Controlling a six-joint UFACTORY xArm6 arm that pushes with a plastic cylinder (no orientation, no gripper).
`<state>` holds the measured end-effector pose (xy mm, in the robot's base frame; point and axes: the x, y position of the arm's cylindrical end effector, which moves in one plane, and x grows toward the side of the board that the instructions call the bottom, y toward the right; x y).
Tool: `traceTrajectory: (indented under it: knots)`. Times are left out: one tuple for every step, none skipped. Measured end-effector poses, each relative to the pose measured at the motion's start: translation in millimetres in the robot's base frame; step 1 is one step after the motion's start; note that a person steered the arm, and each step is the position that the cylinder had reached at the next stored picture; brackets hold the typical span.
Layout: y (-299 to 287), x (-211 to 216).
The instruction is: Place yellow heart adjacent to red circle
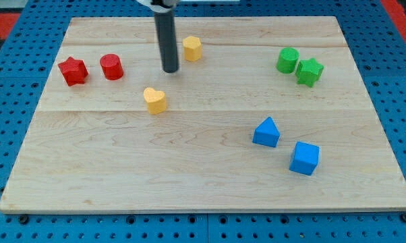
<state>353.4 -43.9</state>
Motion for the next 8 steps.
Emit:
traceTrajectory:
  knots:
    - [23.6,-16.9]
    - [28.1,-67.7]
    - [38.9,-46.1]
    - [30.0,56.3]
    - [-21.2,118.4]
    - [-38.7,84.7]
    - [-31.3,53.7]
    - [-46.3,4.0]
